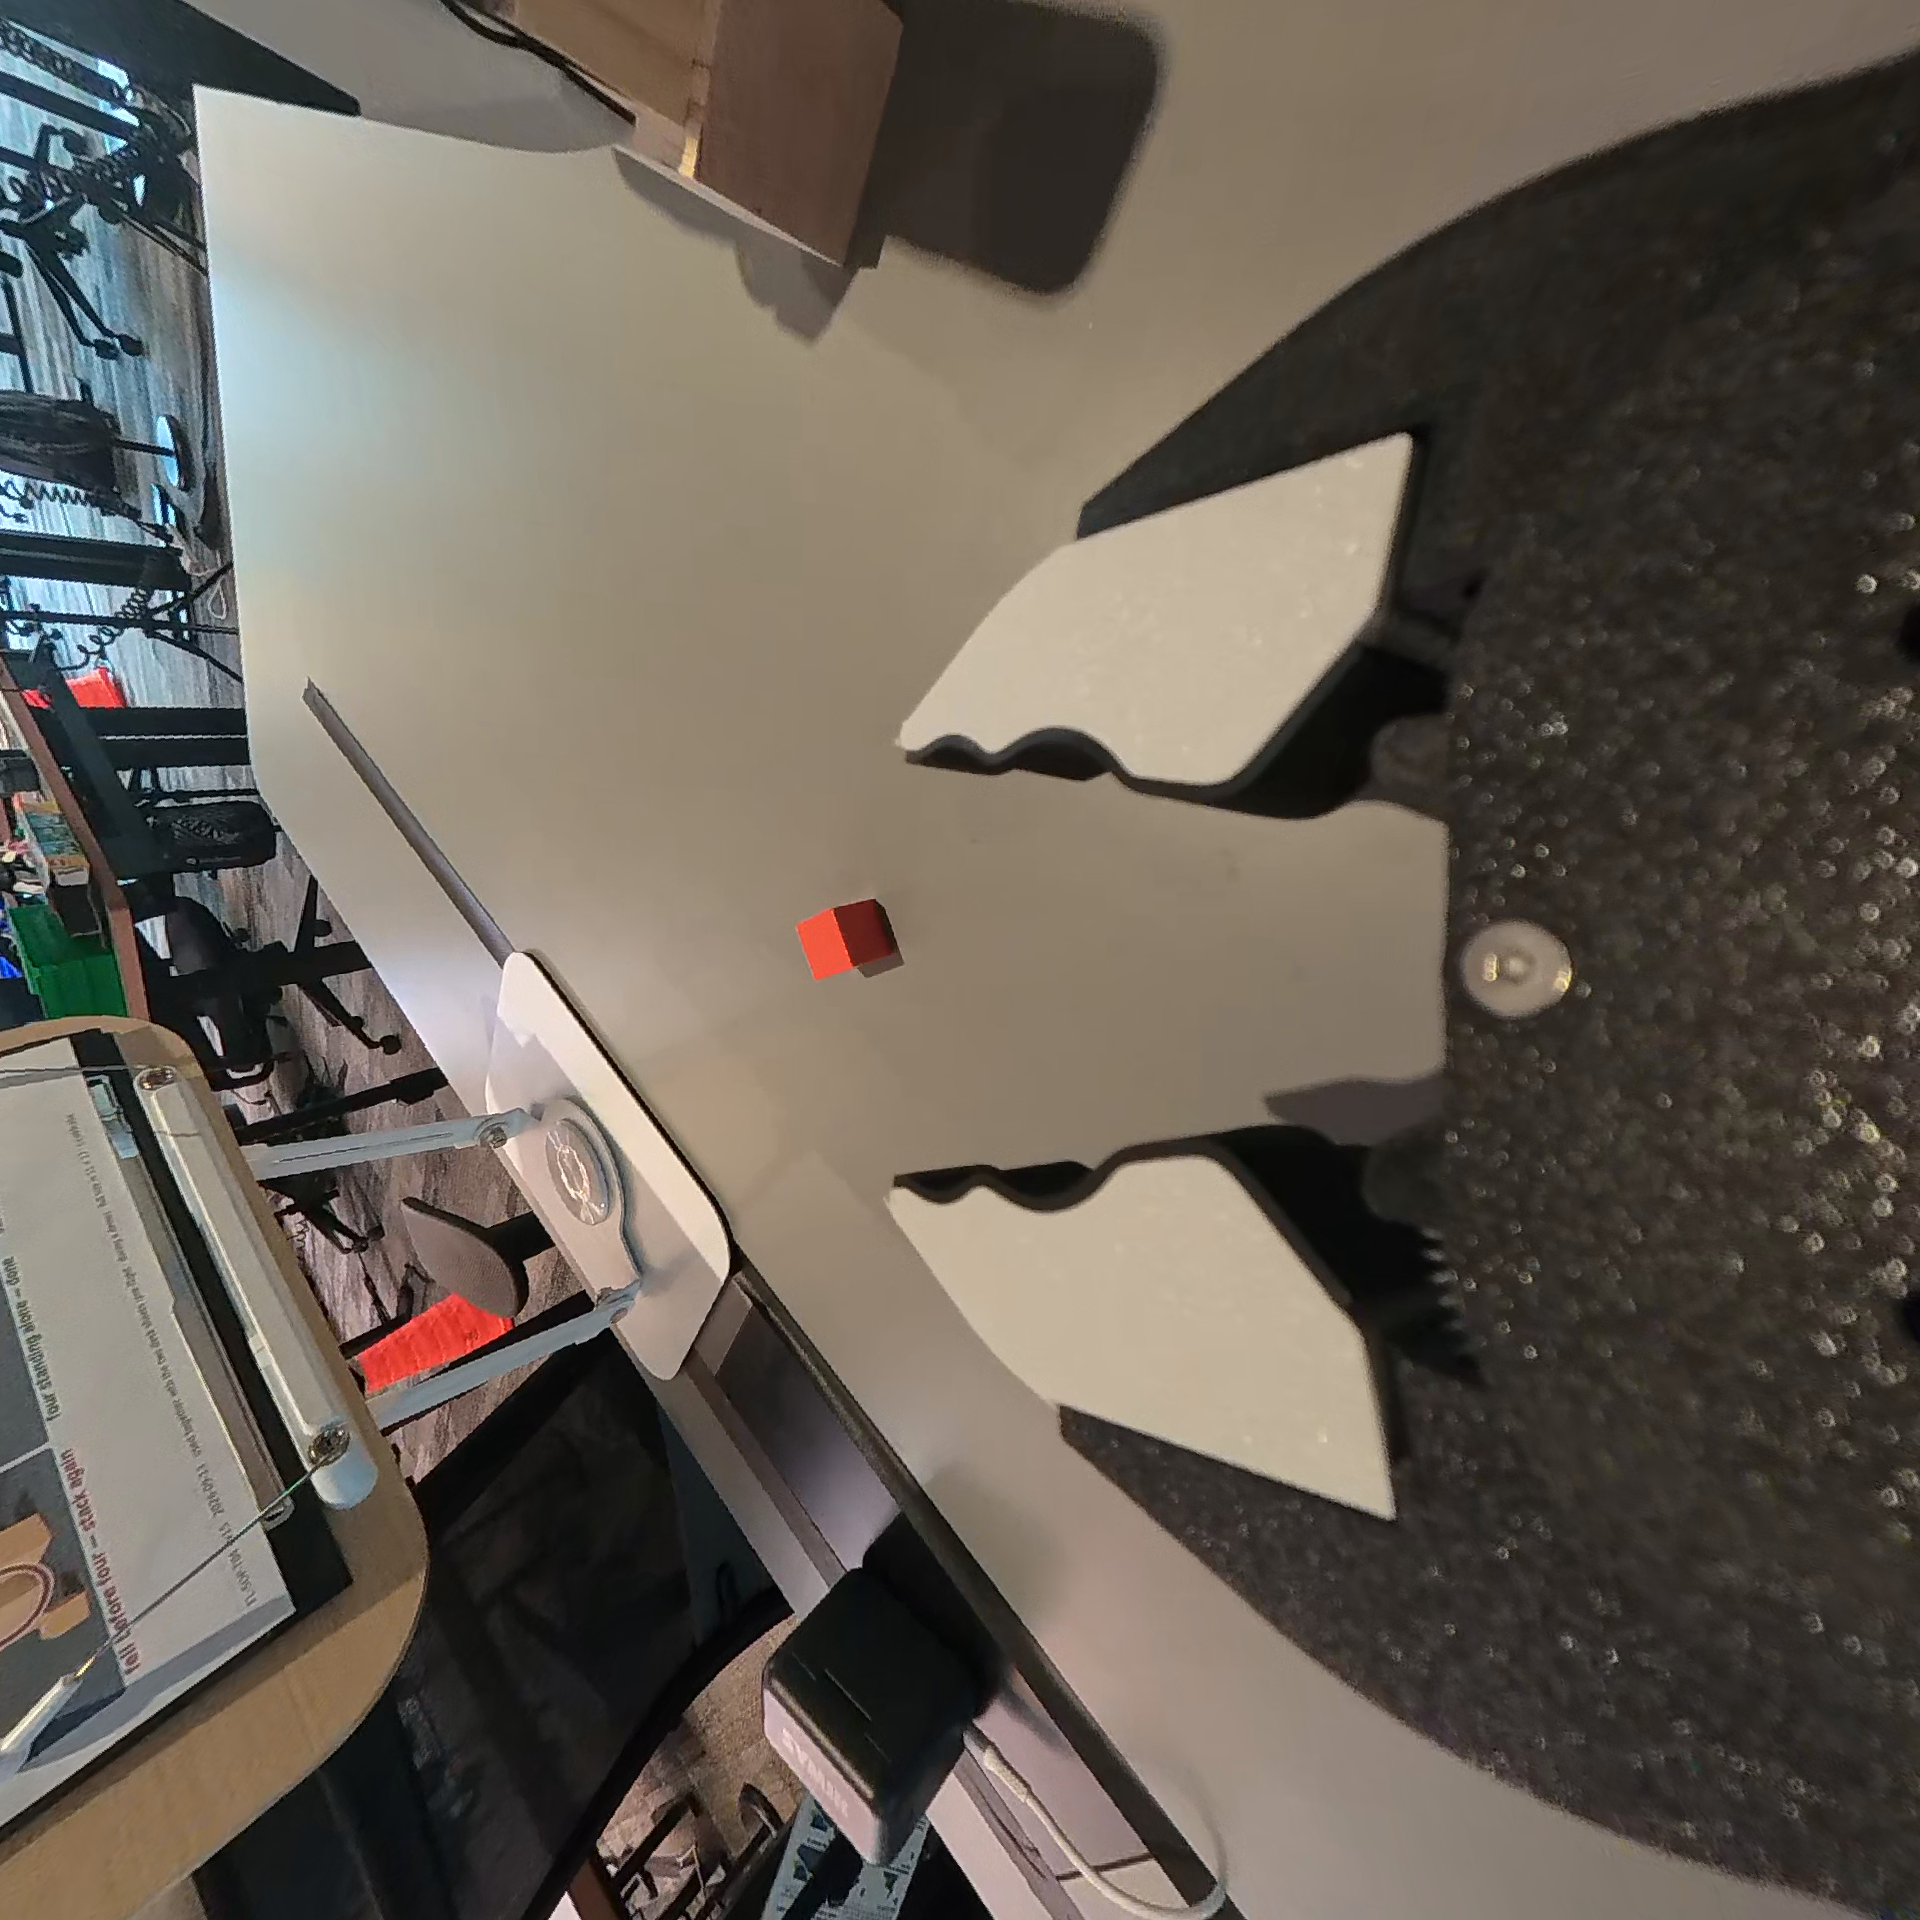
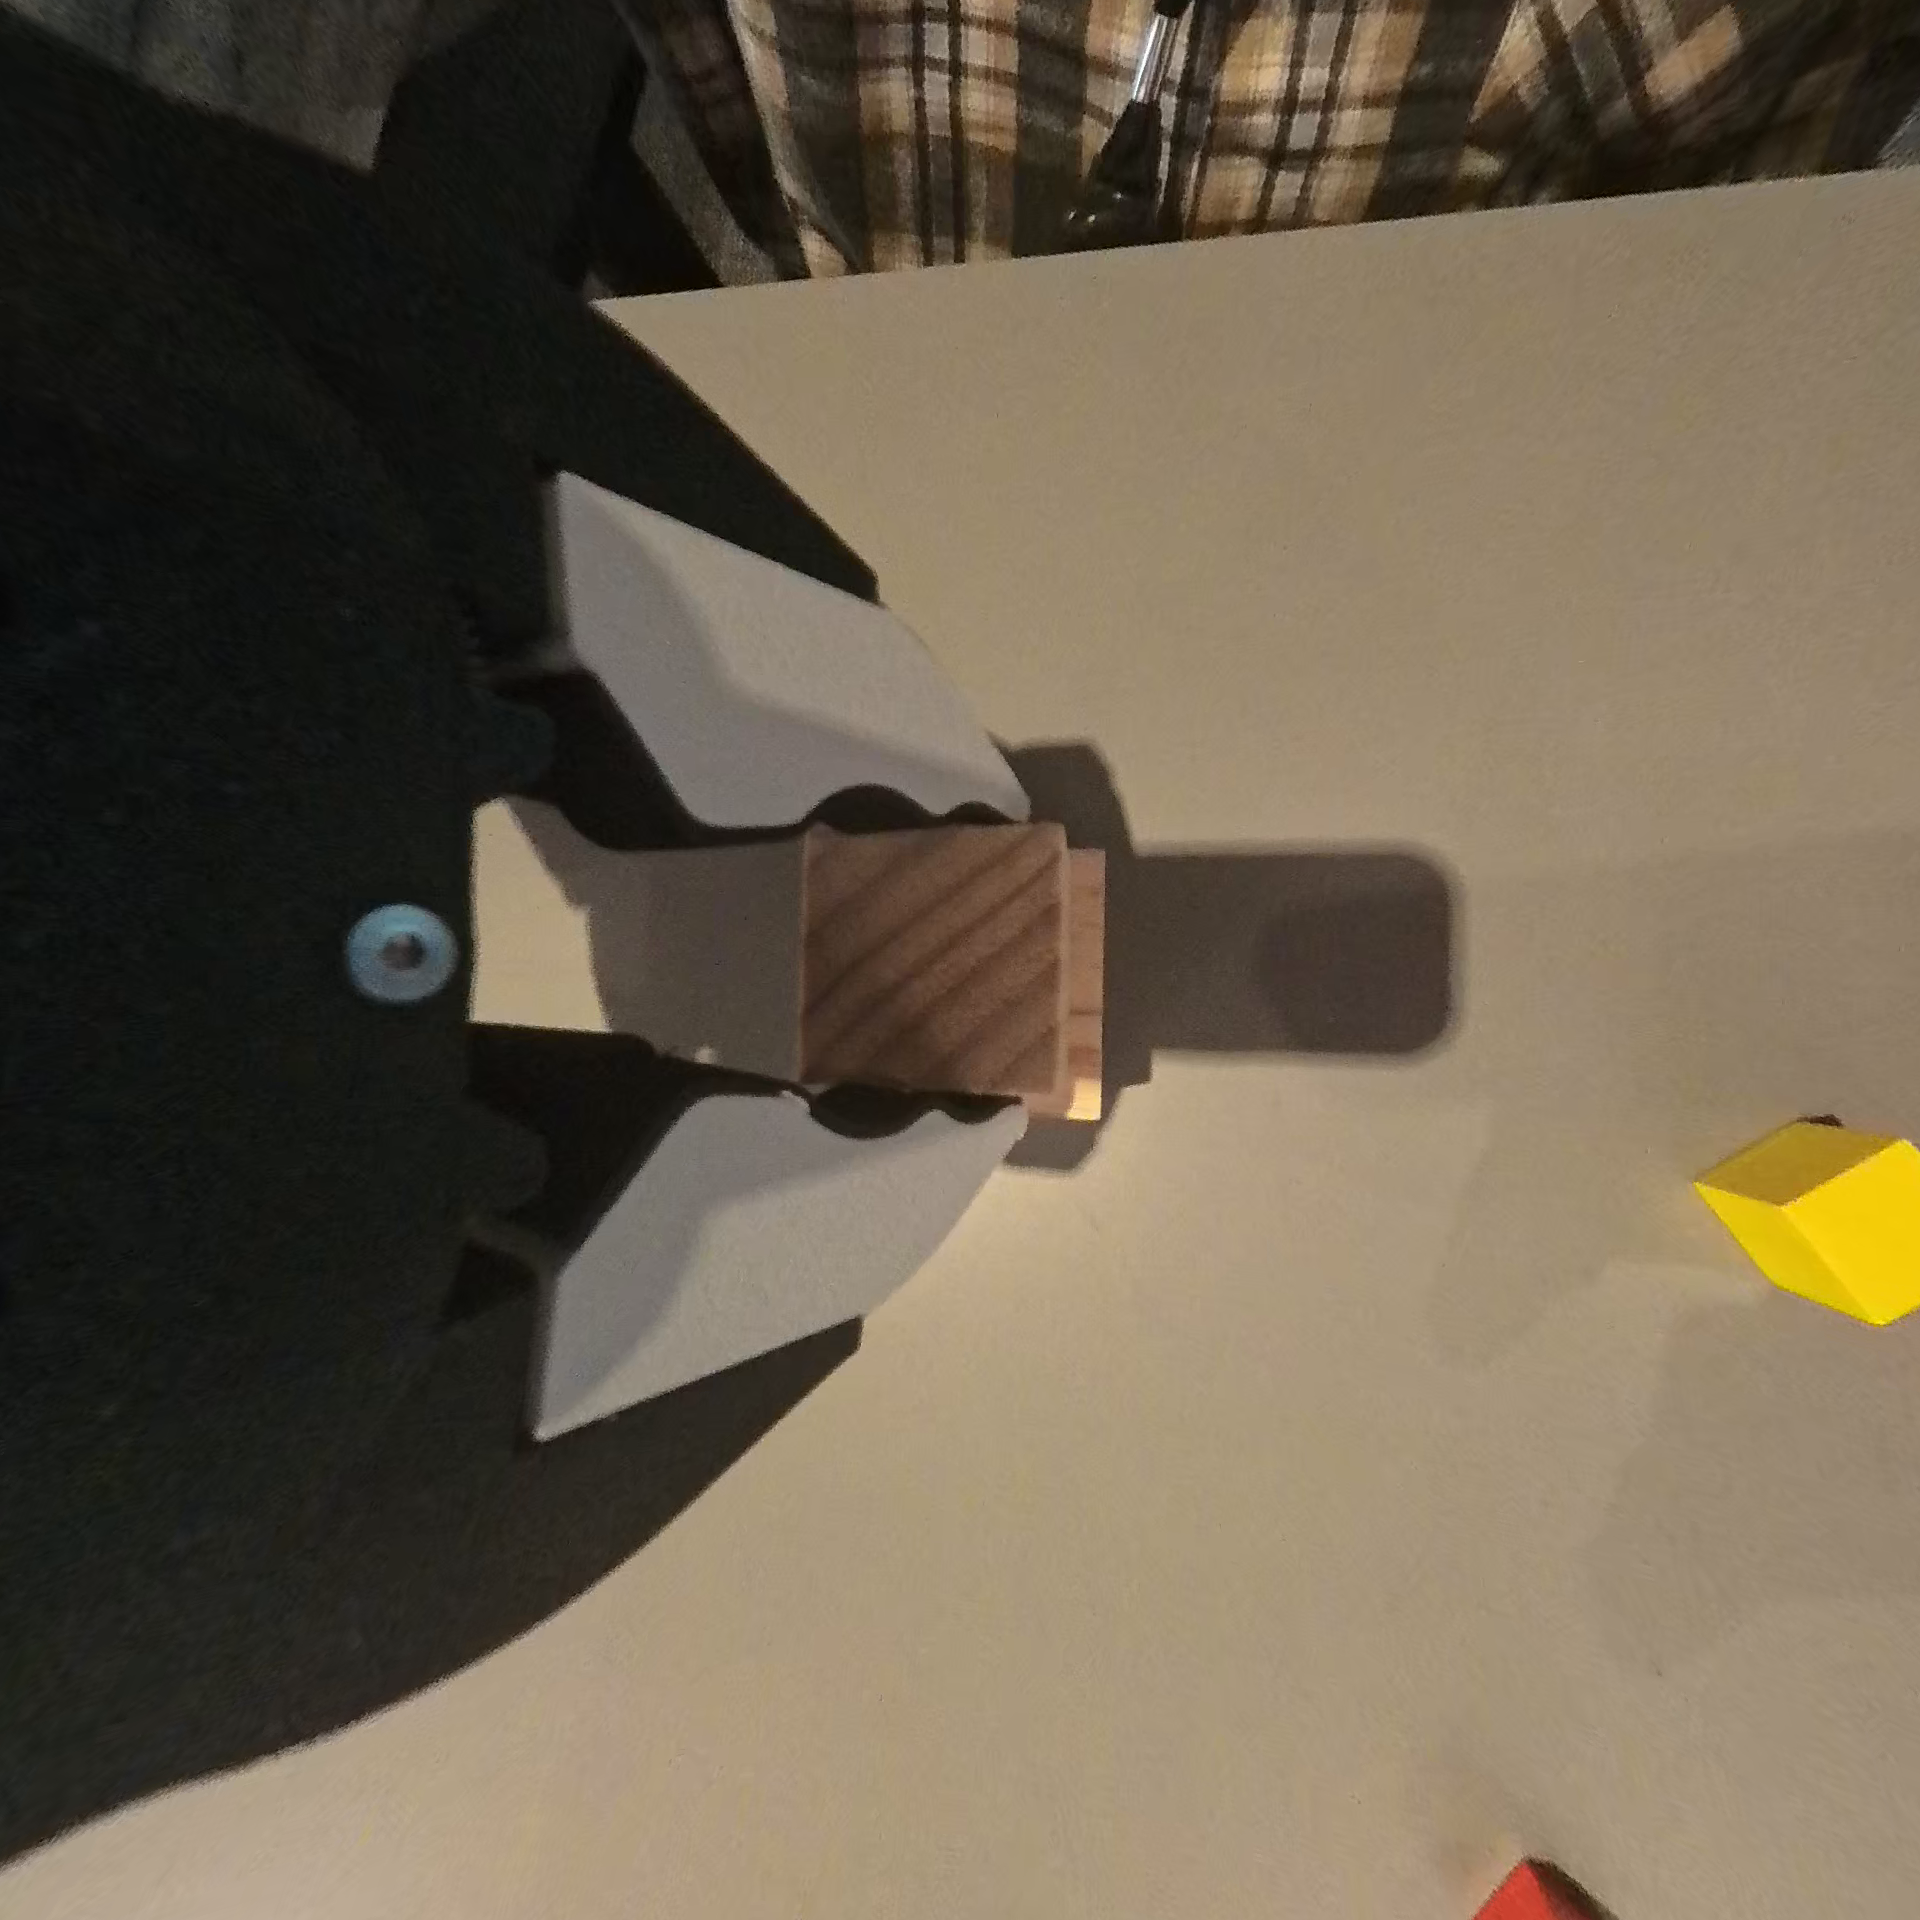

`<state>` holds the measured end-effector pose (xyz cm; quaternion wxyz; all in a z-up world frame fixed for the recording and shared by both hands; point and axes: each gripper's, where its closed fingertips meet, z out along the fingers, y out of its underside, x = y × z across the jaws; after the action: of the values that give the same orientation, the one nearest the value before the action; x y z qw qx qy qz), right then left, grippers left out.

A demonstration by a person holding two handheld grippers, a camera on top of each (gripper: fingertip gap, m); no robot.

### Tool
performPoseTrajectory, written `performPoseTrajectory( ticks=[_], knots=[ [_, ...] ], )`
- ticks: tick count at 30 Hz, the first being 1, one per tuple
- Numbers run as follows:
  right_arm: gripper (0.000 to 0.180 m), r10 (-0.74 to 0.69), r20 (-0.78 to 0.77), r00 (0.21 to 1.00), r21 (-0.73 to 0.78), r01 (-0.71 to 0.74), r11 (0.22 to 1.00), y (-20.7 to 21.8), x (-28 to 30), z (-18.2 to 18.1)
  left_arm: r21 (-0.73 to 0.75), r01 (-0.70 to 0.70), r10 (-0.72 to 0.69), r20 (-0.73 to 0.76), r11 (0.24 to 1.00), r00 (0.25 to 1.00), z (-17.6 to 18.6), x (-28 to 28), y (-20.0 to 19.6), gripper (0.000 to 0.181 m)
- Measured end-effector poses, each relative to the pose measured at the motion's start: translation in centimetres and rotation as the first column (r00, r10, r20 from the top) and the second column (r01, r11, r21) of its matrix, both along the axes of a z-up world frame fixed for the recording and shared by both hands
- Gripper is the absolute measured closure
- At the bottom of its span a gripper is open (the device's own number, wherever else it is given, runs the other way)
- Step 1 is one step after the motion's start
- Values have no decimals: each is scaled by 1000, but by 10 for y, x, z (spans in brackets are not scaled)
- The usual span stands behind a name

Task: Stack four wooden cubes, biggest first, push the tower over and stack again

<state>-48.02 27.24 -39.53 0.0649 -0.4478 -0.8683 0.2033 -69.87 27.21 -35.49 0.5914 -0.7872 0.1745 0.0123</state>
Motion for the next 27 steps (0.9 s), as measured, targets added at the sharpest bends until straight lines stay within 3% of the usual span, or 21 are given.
performPoseTrajectory(
  ticks=[1,13,19,22,27],
  knots=[
    [135,-2,-2,1000,-2,2,1000,0,0,0,0,0,0,1,1000,1000,0,0,0,108],
    [131,2,-11,1000,6,-2,1000,0,0,0,-5,4,-4,0,1000,1000,-1,1,0,108],
    [40,-33,-156,987,94,48,994,16,-14,13,2,9,-9,6,1000,1000,0,1,0,108],
    [34,-77,-337,938,84,112,990,29,-19,51,3,15,-15,9,1000,1000,1,2,-1,107],
    [34,-220,-593,774,-91,207,974,53,11,103,0,50,-50,41,999,998,3,8,-2,102]
  ],
)
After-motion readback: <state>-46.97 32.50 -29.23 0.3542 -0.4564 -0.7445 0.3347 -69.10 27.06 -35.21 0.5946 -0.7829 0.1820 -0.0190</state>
